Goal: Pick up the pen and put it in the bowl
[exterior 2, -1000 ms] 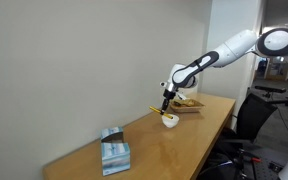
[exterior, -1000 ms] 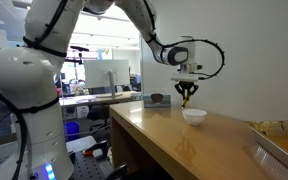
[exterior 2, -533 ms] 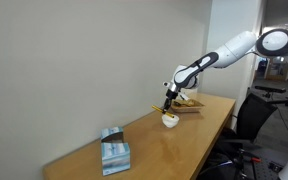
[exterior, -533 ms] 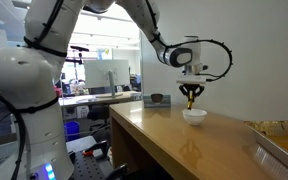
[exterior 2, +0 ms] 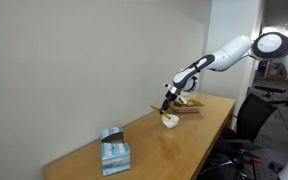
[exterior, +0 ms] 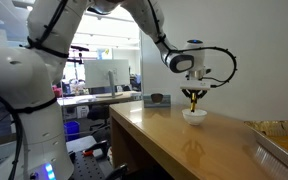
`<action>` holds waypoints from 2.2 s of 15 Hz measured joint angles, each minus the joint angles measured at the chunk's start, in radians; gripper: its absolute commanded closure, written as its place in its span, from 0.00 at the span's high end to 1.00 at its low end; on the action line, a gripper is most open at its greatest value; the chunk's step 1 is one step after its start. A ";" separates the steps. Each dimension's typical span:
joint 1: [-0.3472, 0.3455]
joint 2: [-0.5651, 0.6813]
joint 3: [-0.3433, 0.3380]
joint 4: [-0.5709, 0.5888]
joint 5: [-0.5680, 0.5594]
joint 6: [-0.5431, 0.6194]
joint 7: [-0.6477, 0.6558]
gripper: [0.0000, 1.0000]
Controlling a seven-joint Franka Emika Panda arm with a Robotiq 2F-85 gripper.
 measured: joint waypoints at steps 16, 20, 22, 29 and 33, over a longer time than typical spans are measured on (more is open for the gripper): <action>-0.003 -0.029 0.005 -0.059 -0.005 0.001 -0.090 1.00; 0.110 -0.045 -0.076 -0.050 -0.228 -0.045 0.012 1.00; 0.160 -0.046 -0.111 -0.014 -0.353 -0.121 0.055 1.00; 0.246 0.057 -0.126 0.267 -0.567 -0.428 0.006 1.00; 0.260 0.197 -0.127 0.443 -0.590 -0.502 -0.069 1.00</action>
